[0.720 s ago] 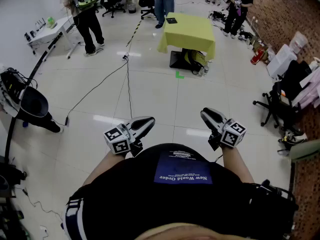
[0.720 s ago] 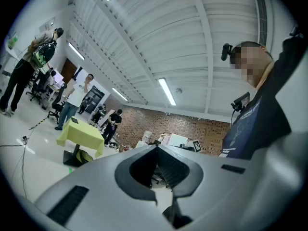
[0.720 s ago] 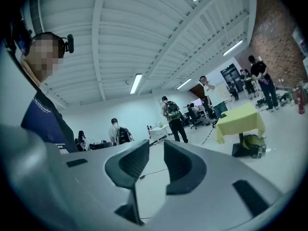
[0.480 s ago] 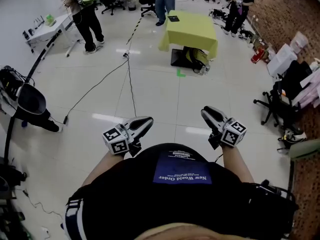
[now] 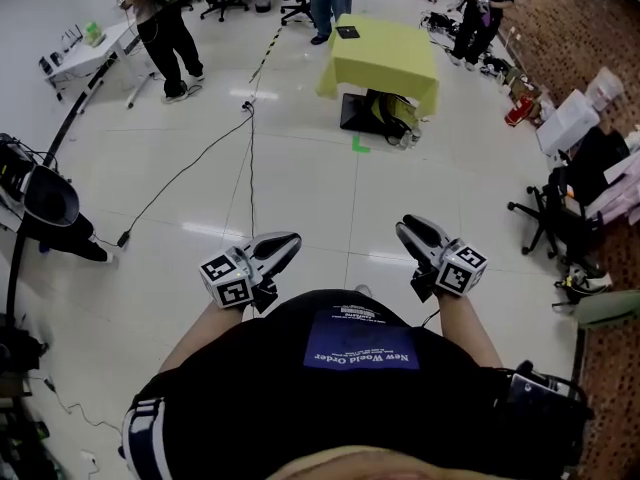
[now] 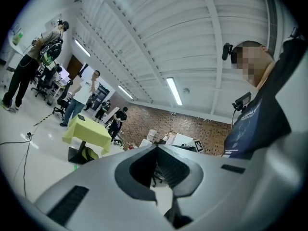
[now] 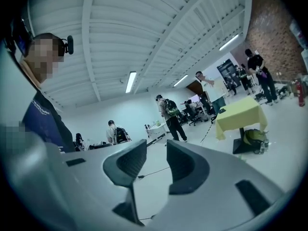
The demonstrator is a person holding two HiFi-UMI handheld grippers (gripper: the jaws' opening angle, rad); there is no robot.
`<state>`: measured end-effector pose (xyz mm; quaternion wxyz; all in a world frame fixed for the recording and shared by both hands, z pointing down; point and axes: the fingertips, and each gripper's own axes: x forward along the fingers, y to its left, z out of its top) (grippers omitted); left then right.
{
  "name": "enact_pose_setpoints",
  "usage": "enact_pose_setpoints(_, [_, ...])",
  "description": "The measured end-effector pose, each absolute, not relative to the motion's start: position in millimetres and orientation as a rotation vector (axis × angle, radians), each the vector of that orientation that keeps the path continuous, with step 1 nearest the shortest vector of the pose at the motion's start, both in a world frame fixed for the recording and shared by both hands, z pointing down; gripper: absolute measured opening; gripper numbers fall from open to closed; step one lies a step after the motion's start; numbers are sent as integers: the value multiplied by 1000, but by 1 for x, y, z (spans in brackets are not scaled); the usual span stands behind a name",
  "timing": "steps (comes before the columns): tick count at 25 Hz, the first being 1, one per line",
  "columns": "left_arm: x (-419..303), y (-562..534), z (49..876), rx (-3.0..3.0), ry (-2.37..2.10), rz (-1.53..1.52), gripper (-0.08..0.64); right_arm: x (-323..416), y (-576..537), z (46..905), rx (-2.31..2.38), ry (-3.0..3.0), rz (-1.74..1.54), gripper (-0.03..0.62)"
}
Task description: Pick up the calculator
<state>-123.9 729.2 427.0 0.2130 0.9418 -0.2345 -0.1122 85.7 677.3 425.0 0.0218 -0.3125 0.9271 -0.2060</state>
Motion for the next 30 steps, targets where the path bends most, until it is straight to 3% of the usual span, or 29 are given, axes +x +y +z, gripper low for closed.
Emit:
enact_pose_setpoints(17, [54,534,374,2640,-808,-337,6,233,467,408,-691,2931,-636,110])
enact_pose_setpoints(30, [55,399,392,2653,-609,-320,6,237,352,421,-878,2919,-624,110])
